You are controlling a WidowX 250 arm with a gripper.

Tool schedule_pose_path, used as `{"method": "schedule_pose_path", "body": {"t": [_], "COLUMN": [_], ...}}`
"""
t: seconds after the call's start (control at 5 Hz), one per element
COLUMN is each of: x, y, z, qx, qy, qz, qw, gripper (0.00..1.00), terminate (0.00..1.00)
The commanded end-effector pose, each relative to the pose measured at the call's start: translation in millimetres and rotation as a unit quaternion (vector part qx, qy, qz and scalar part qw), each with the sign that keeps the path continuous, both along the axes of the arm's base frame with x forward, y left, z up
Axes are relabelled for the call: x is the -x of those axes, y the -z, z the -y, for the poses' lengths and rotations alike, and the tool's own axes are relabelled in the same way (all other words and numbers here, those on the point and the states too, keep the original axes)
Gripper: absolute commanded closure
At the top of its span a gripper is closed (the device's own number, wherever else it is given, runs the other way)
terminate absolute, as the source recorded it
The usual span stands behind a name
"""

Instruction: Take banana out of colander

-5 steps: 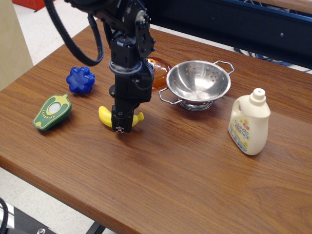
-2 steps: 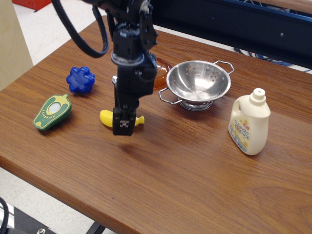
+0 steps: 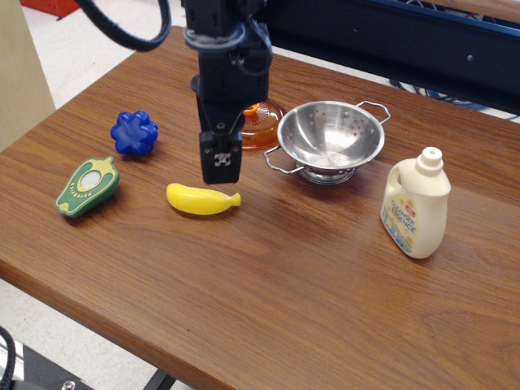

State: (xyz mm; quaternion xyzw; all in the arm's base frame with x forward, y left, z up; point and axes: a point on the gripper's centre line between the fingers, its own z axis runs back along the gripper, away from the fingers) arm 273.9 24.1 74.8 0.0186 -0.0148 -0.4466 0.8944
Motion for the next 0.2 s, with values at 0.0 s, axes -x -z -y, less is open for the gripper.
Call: {"method": "schedule_pose_path", "body": {"t": [0.0], "x": [-10.8], "y": [-20.6], "z": [10.9], "qx": [-0.005], "qy": [0.002], "qz": [0.035], "qw": [0.9994], "gripper": [0.00], "terminate": [1.00]}}
